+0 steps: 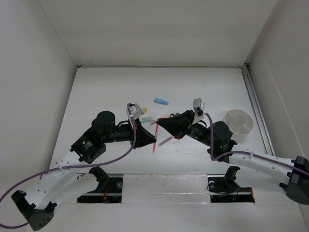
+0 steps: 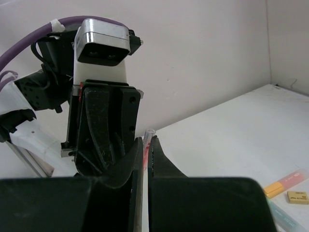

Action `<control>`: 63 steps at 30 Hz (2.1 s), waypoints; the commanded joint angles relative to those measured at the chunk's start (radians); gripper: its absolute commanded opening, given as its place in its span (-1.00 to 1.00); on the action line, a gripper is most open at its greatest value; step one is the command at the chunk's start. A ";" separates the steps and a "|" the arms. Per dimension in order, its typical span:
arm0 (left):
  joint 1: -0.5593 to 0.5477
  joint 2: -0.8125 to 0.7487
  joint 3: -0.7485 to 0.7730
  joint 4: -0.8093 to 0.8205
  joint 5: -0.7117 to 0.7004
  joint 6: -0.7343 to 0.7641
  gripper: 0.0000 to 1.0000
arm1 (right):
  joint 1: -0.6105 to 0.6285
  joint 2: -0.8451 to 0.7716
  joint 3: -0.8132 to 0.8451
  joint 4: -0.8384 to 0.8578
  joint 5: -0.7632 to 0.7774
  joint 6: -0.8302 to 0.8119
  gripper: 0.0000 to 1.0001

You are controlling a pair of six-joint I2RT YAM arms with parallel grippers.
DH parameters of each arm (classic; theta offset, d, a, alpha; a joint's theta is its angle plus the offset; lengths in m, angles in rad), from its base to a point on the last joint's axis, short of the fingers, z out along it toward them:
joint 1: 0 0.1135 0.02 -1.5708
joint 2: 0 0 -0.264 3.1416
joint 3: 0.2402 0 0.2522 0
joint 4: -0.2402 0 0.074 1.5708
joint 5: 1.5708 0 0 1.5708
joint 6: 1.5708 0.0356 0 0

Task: Sort the stationery into containers

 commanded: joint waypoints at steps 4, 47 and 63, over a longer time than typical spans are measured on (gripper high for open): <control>0.003 -0.044 0.072 0.235 0.035 0.002 -1.00 | 0.012 -0.010 -0.058 -0.281 -0.015 -0.101 -1.00; 0.003 -0.044 0.072 0.234 0.027 0.002 -1.00 | 0.023 -0.082 -0.082 -0.304 0.138 -0.082 -0.80; 0.003 -0.034 0.062 0.223 0.038 0.012 -1.00 | 0.003 -0.327 -0.064 -0.425 0.189 -0.057 0.19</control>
